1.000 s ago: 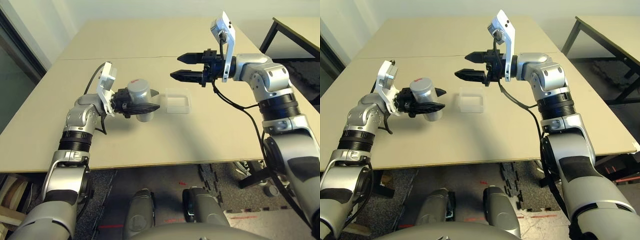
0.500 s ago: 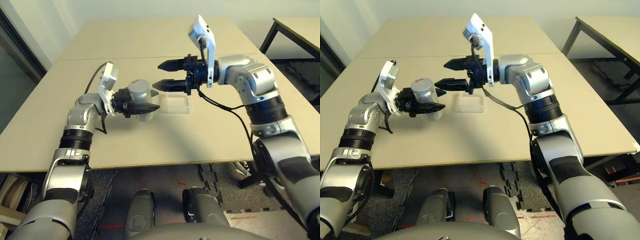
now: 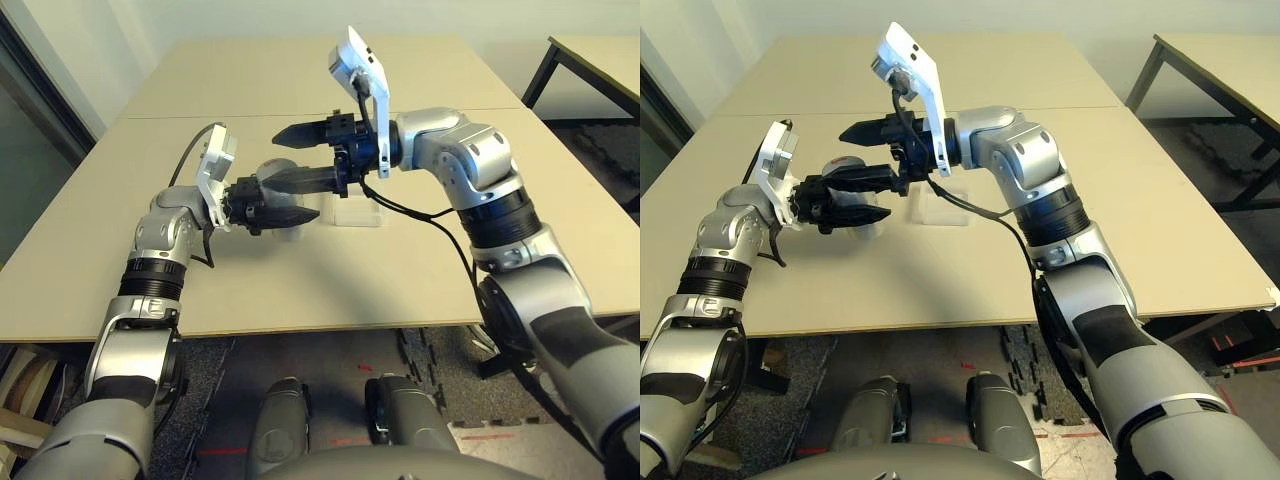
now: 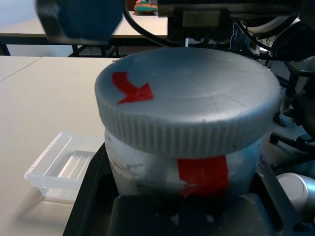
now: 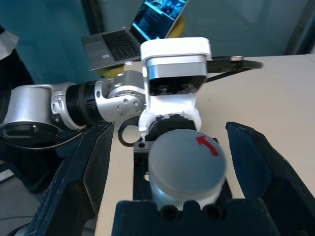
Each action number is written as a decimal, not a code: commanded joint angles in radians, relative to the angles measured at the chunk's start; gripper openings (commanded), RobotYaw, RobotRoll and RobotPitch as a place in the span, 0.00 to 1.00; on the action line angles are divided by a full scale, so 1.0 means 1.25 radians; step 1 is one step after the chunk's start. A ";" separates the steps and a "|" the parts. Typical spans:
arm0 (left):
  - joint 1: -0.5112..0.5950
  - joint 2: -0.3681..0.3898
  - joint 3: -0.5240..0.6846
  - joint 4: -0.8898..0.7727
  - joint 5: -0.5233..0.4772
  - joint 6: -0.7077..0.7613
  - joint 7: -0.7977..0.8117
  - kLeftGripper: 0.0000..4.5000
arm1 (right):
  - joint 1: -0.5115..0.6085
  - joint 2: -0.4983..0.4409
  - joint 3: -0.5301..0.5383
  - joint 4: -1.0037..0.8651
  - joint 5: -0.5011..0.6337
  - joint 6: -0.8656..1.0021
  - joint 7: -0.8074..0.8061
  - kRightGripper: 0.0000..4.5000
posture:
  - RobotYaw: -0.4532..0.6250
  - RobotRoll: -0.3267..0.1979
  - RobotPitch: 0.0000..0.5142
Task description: Pour the medicine from the bottle into the box.
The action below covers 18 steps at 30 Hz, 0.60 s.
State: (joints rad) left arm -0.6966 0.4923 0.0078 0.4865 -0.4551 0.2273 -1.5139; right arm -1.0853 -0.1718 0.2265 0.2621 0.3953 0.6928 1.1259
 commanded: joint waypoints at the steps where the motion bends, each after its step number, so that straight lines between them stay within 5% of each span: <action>1: -0.011 0.001 -0.006 -0.008 0.006 -0.002 -0.001 0.59 | -0.007 0.009 0.021 0.010 -0.012 -0.018 0.003 1.00 | 0.36 0.62 0.06; 18: -0.003 -0.007 -0.007 -0.041 -0.001 0.016 0.002 0.59 | -0.027 0.049 0.026 0.135 -0.068 -0.111 -0.004 1.00 | 0.36 0.62 0.06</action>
State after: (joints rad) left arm -0.6964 0.4839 0.0071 0.4479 -0.4570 0.2421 -1.5109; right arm -1.1011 -0.1146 0.2573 0.4145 0.3266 0.5670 1.1222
